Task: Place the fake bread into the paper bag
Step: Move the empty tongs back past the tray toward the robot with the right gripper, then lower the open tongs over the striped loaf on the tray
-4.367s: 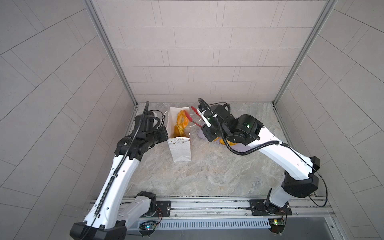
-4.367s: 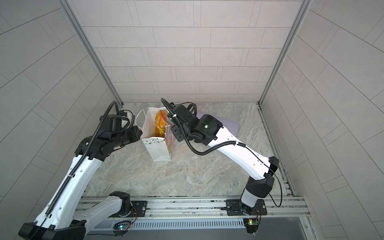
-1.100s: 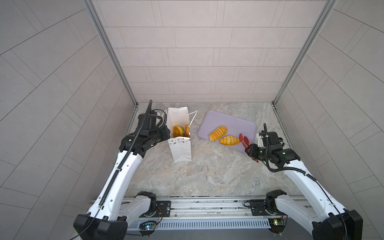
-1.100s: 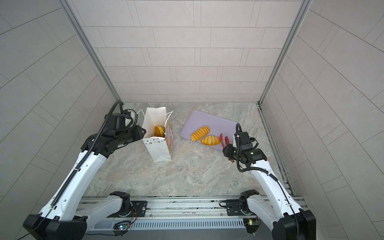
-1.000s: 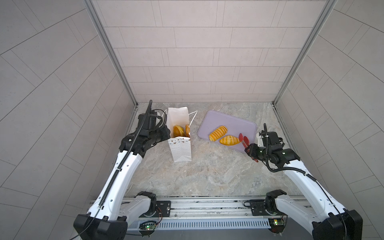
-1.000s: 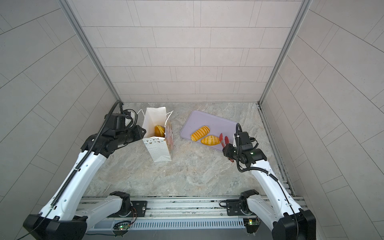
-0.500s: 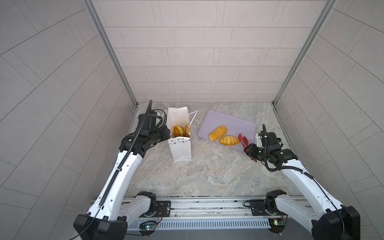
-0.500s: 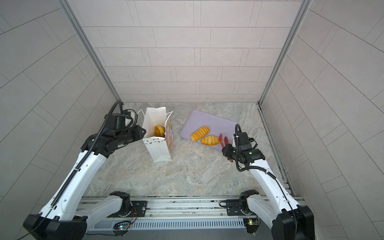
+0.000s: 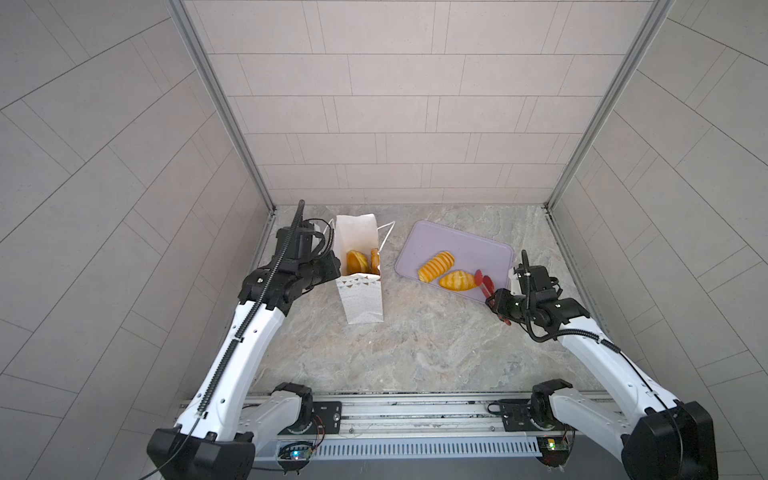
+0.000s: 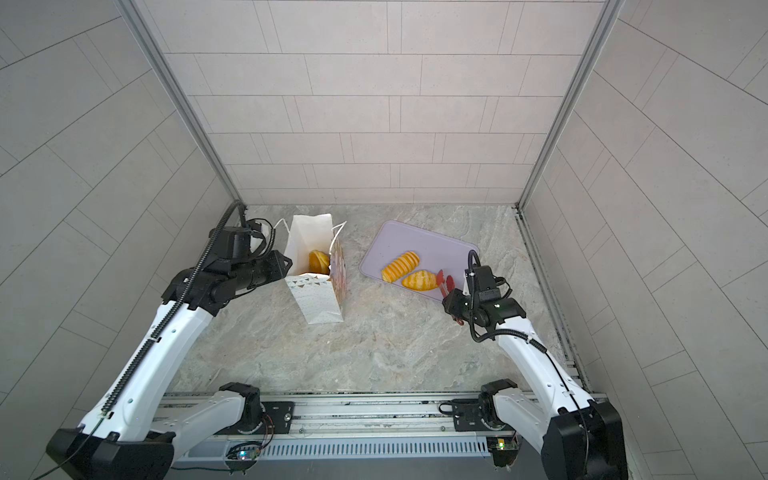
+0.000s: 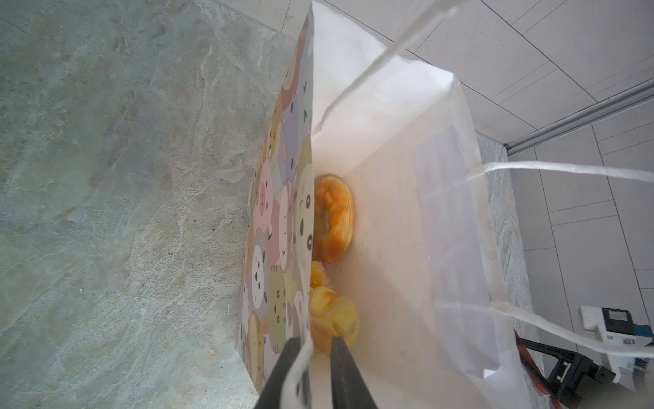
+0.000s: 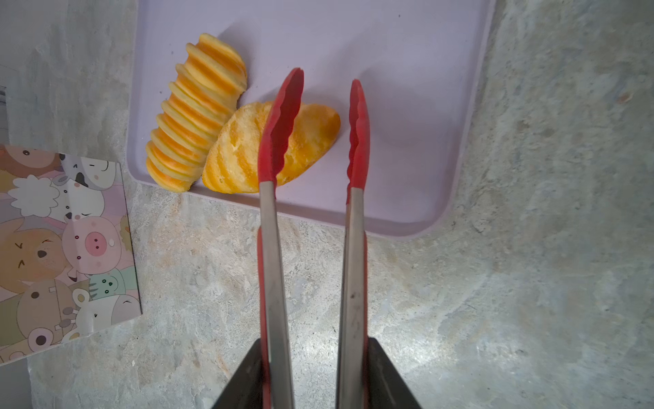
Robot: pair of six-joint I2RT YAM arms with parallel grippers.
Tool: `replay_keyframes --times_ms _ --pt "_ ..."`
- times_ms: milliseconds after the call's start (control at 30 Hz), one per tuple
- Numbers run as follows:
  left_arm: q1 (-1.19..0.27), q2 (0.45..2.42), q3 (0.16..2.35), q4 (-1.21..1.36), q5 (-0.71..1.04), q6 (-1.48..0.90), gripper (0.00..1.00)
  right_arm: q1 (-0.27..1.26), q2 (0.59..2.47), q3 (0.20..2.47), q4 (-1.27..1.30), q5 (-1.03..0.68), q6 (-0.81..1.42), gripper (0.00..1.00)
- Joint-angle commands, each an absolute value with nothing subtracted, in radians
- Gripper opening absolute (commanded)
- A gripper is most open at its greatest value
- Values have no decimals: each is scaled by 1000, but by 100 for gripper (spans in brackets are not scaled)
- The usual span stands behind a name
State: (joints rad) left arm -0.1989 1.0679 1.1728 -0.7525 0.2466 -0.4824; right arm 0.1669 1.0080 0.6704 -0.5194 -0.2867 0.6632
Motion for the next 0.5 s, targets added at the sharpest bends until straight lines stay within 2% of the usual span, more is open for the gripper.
replay_keyframes --times_ms 0,233,467 --pt "-203 1063 1172 -742 248 -482 22 161 1009 660 -476 -292 687 41" --pt "-203 1063 1171 -744 245 -480 23 160 1008 652 -462 -298 696 40" --pt "-203 1062 1172 -745 243 -479 22 154 993 660 -462 -299 701 34"
